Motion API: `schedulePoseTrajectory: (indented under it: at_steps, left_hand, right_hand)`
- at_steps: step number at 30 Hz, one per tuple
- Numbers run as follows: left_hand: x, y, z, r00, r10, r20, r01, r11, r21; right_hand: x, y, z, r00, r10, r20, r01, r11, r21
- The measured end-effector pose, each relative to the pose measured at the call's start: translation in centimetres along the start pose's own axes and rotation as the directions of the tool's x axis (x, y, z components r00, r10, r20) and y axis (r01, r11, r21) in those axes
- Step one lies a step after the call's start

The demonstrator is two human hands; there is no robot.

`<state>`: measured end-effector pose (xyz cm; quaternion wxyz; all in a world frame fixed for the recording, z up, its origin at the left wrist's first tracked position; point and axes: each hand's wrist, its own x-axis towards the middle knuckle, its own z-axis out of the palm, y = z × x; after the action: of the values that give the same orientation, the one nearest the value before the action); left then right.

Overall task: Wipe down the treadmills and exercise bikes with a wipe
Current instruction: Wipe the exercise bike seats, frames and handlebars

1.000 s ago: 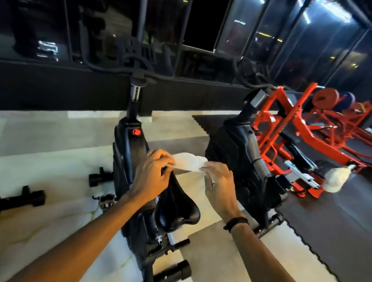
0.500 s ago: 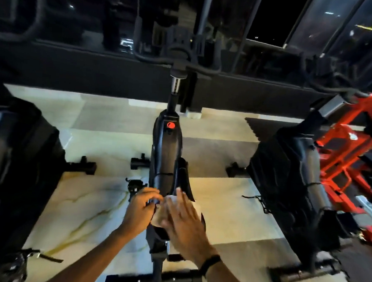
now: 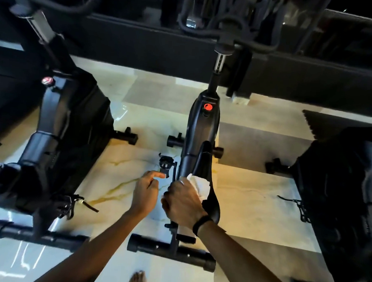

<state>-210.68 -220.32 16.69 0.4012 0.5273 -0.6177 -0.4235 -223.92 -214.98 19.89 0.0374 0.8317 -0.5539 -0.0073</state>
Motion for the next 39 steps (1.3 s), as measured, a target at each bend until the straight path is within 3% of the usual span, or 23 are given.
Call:
schedulePoseTrajectory:
  at_steps: [3, 7, 13, 16, 18, 23, 27, 32, 36, 39]
  left_hand:
    - [0.6, -0.4, 0.0, 1.000, -0.018, -0.012, 0.018, 1.000, -0.015]
    - [0.9, -0.9, -0.1, 1.000, -0.031, 0.006, 0.031, 0.999, -0.023]
    - [1.2, -0.1, -0.3, 0.997, -0.077, 0.019, 0.078, 0.994, -0.074]
    - [0.9, 0.0, -0.3, 0.996, -0.079, 0.048, 0.082, 0.994, -0.068]
    - [1.0, 0.0, -0.4, 0.995, -0.085, 0.058, 0.089, 0.994, -0.059]
    - [0.9, 0.1, 0.3, 0.991, -0.093, 0.091, 0.098, 0.994, -0.052]
    - [0.8, 0.9, 1.1, 0.988, -0.094, 0.124, 0.102, 0.993, -0.058]
    - [0.8, 1.2, 2.5, 0.983, -0.090, 0.160, 0.099, 0.994, -0.047]
    - [0.4, 1.7, 4.1, 0.983, -0.094, 0.156, 0.098, 0.995, -0.014]
    - [-0.3, 2.4, 5.4, 0.967, -0.122, 0.223, 0.108, 0.991, 0.074]
  right_hand:
    - [-2.2, -0.8, 0.8, 0.984, -0.180, -0.016, 0.180, 0.982, 0.057]
    - [-5.6, -0.2, 1.9, 0.972, -0.236, -0.022, 0.237, 0.969, 0.069]
    - [-0.8, -0.8, 0.8, 1.000, 0.023, 0.015, -0.023, 1.000, -0.014]
    - [1.4, -1.4, 0.1, 0.976, 0.129, 0.175, -0.125, 0.992, -0.035]
    - [1.1, -1.4, 0.8, 0.978, 0.067, 0.198, -0.061, 0.998, -0.033]
    - [-2.2, -1.1, 0.5, 0.977, -0.187, 0.098, 0.194, 0.979, -0.069]
    - [-6.6, 0.2, 1.0, 0.970, -0.224, 0.094, 0.229, 0.972, -0.047]
    - [-12.2, 3.0, 1.5, 0.995, -0.087, 0.042, 0.087, 0.996, -0.004]
    - [-14.2, 3.0, 1.7, 0.993, 0.094, -0.068, -0.070, 0.955, 0.289]
    - [-14.2, 0.8, 2.5, 0.920, 0.354, -0.171, -0.202, 0.798, 0.568]
